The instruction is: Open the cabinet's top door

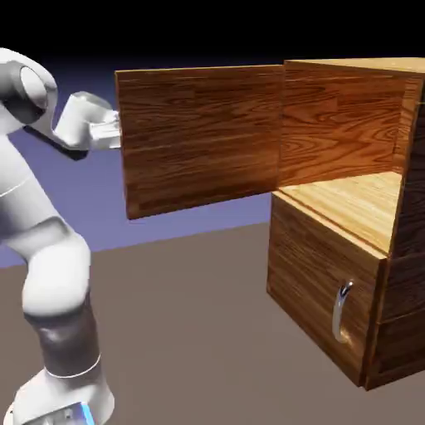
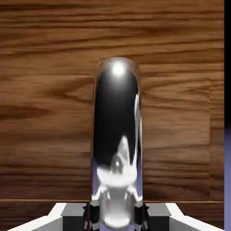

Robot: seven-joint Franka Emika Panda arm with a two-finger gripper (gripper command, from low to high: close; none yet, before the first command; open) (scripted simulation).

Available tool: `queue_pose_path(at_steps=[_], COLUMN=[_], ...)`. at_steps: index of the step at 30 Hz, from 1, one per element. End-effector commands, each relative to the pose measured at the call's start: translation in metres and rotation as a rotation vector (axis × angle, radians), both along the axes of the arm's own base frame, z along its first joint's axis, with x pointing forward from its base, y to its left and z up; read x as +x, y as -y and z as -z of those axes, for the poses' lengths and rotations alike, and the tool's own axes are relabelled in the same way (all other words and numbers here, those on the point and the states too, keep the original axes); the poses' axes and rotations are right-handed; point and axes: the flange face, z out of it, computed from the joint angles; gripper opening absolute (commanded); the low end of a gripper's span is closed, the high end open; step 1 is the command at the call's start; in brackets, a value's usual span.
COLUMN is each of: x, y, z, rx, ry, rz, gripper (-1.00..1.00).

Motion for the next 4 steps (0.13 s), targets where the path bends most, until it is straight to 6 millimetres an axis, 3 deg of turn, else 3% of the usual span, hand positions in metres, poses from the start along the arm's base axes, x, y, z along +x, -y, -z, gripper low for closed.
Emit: queue_pose_path(at_steps=[1, 4], x=[0.0008, 0.0034], y=[-0.0031, -0.0123], z=[0.0003, 0.0000], rx=[-0.001, 0.000], ry=[0.000, 0.001], rz=[0.009, 0.034], gripper=[-1.00, -1.00])
